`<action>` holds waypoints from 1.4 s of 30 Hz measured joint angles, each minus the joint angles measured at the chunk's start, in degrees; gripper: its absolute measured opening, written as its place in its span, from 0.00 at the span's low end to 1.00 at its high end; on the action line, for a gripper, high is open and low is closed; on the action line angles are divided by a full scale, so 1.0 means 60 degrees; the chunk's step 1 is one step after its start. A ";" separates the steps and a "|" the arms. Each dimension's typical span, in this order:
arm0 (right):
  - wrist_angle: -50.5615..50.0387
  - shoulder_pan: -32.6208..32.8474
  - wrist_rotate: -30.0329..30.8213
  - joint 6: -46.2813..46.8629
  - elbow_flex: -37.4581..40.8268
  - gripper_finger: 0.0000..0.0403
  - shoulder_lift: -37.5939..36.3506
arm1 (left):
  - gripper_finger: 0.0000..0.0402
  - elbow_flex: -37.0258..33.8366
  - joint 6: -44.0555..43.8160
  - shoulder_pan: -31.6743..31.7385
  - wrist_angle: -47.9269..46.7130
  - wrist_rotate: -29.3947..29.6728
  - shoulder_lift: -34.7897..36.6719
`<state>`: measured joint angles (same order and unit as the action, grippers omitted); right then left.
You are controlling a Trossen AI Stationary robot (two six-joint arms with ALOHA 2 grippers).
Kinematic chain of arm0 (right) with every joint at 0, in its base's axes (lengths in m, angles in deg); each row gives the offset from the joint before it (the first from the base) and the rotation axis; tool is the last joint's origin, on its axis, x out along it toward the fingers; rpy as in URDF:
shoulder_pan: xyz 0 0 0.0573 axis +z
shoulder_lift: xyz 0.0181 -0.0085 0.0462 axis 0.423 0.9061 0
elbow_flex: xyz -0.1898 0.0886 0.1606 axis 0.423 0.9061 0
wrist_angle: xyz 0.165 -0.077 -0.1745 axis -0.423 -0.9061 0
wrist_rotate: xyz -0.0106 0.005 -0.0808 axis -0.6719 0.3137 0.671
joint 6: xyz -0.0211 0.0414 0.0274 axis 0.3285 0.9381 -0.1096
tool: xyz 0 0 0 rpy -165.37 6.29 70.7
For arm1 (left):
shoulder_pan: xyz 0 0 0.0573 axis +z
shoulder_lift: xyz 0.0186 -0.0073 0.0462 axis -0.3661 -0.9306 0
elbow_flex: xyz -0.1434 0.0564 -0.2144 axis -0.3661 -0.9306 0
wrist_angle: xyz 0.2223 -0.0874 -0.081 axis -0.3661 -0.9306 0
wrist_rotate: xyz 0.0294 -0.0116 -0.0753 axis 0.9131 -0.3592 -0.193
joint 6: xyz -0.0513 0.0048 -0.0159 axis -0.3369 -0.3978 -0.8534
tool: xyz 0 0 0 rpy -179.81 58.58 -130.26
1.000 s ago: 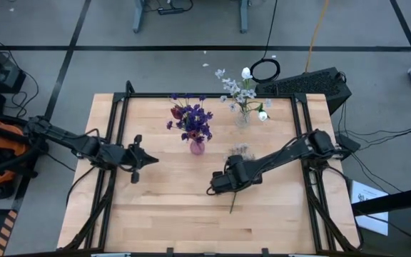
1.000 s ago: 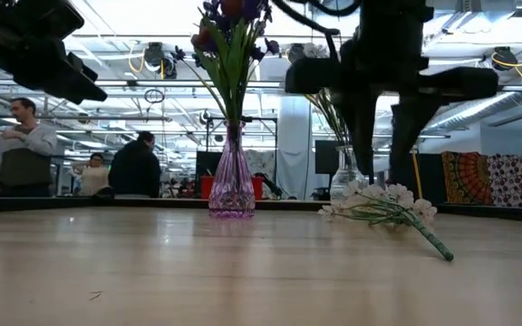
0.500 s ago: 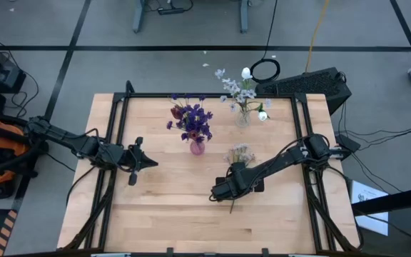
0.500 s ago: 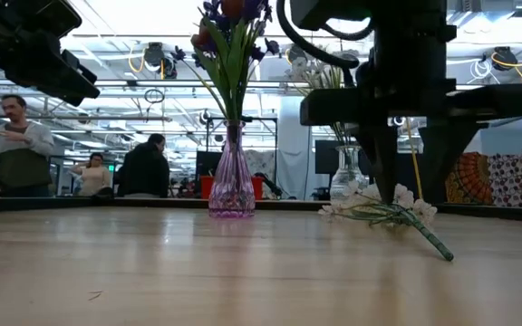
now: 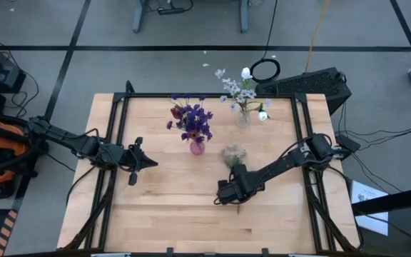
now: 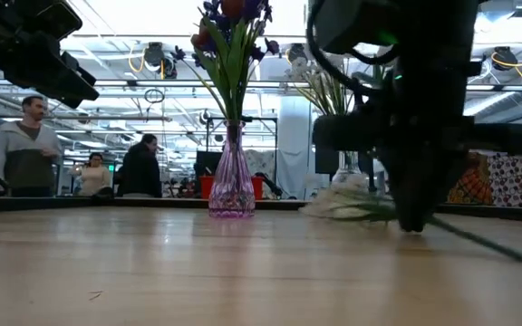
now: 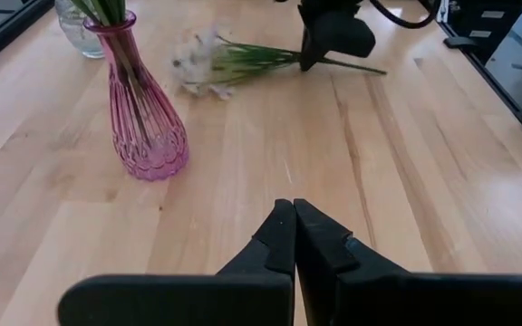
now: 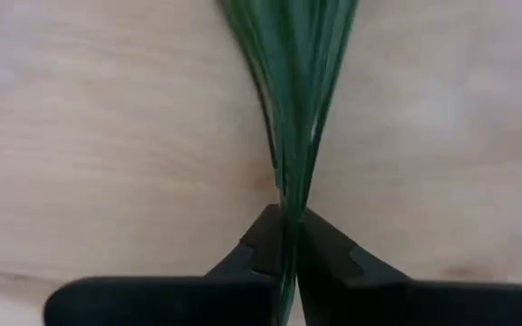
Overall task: Sort flowers into vase by color
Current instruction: Put the white flowers into the transparent vase
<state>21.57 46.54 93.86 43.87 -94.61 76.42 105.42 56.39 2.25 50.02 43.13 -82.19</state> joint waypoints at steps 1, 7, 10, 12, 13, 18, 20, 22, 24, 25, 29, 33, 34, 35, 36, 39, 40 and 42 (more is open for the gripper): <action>-0.0208 0.0048 0.0096 -0.0204 0.0014 0.03 -0.0103 | 0.01 0.0000 -0.0004 0.0000 0.0006 0.0001 0.0004; -0.1364 0.0355 -0.1003 -0.3430 0.0001 0.03 -0.1374 | 0.01 0.0004 -0.0004 0.0004 0.0015 0.0004 0.0004; -0.2196 0.0438 -0.1301 -0.3926 0.0006 0.02 -0.1880 | 0.01 0.0004 -0.0004 0.0004 0.0018 0.0039 0.0004; -0.2767 0.0508 -0.0930 -0.3495 0.0002 0.02 -0.2099 | 0.01 0.0007 -0.0004 0.0004 0.0018 0.0124 0.0002; -0.3120 0.0589 -0.0537 -0.3344 -0.0002 0.02 -0.2148 | 0.01 0.0007 -0.0002 0.0004 0.0019 0.0185 0.0002; -0.4100 0.0667 -0.0136 -0.3034 0.0428 0.01 -0.3009 | 0.01 0.0007 0.0000 0.0004 0.0039 0.0442 0.0004; -0.3910 0.0591 -0.0116 -0.2650 0.1198 0.01 -0.3877 | 0.01 0.0007 0.0001 0.0004 0.0044 0.0609 0.0001; -0.3689 0.0544 -0.0114 -0.1940 0.2192 0.00 -0.4883 | 0.01 0.0007 0.0004 0.0004 0.0081 0.0863 0.0004; -0.3608 0.0474 -0.0110 -0.1045 0.3236 0.00 -0.6057 | 0.01 0.0011 0.0004 0.0004 0.0133 0.1120 0.0002; -0.3594 0.0401 -0.0100 -0.0598 0.3718 0.00 -0.6641 | 0.01 0.0011 0.0004 0.0004 0.0157 0.1252 0.0000; -0.3229 0.0129 0.1537 0.0440 0.5276 0.00 -0.8865 | 0.01 0.0011 0.0006 0.0004 0.0370 0.1659 0.0004; -0.2997 -0.0509 0.3919 0.0670 0.5658 0.00 -1.0586 | 0.01 0.0011 0.0014 0.0004 0.0591 0.2079 0.0000; -0.2979 -0.0681 0.4504 0.0225 0.5658 0.00 -1.0912 | 0.01 0.0011 0.0011 0.0004 0.0628 0.2219 0.0001; -0.2928 -0.0856 0.5315 -0.0287 0.5668 0.00 -1.1153 | 0.01 0.0011 0.0011 0.0003 0.0649 0.2368 0.0003; -0.2739 -0.1057 0.6156 -0.0683 0.5661 0.00 -1.1381 | 0.01 0.0011 0.0011 0.0003 0.0678 0.2491 0.0002; -0.2132 -0.1754 0.7576 -0.1855 0.5661 0.00 -1.2180 | 0.01 0.0011 0.0011 0.0004 0.0915 0.2685 0.0004; -0.1881 -0.1991 0.7901 -0.2421 0.5661 0.00 -1.2395 | 0.01 0.0011 0.0014 0.0004 0.0935 0.2688 0.0004; -0.1112 -0.2456 0.8292 -0.3916 0.5661 0.00 -1.2785 | 0.01 0.0011 0.0017 0.0004 0.1035 0.2766 0.0001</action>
<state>14.89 31.81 143.61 20.38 -60.65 -0.29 105.48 56.49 2.27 56.23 59.73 -82.18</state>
